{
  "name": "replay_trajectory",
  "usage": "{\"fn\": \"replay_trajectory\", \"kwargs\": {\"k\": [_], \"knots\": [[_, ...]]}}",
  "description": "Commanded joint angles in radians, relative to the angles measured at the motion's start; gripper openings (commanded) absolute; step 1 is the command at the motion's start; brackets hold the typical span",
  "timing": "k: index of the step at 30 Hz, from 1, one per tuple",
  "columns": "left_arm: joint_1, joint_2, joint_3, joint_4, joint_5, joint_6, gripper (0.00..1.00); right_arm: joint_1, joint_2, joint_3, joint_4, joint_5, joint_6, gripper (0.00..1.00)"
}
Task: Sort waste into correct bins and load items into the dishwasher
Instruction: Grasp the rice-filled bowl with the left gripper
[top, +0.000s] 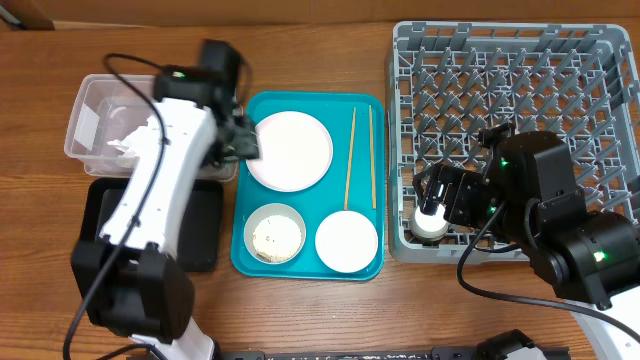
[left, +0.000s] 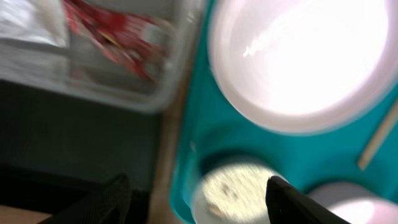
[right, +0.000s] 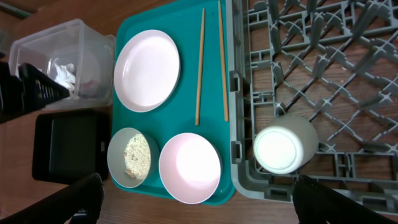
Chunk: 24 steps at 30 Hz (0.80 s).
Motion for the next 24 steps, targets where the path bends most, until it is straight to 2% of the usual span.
{"fn": "replay_trajectory", "kwargs": {"k": [1, 5, 8, 11, 14, 19, 24], "knots": [[-0.134, -0.045, -0.026, -0.039, 0.013, -0.101, 0.72, 0.004, -0.002, 0.011, 0.005, -0.005, -0.008, 0.98], [-0.251, -0.045, -0.127, -0.021, 0.011, -0.211, 0.72, 0.004, -0.002, 0.011, 0.005, -0.005, -0.007, 0.98], [-0.304, -0.045, -0.253, 0.086, 0.015, -0.283, 0.75, 0.004, -0.002, 0.011, 0.002, -0.005, -0.007, 0.98], [-0.313, -0.045, -0.359, 0.218, 0.025, -0.341, 0.67, 0.004, -0.002, 0.011, 0.003, -0.005, -0.007, 0.99], [-0.309, -0.045, -0.446, 0.349, 0.090, -0.346, 0.61, 0.004, -0.002, 0.011, 0.002, -0.005, -0.007, 0.99], [-0.311, -0.045, -0.536, 0.440, 0.114, -0.346, 0.39, 0.004, -0.002, 0.011, 0.002, -0.006, -0.007, 0.99], [-0.311, -0.045, -0.544, 0.426, 0.113, -0.332, 0.04, 0.004, -0.002, 0.011, 0.001, -0.006, -0.007, 0.99]]}}
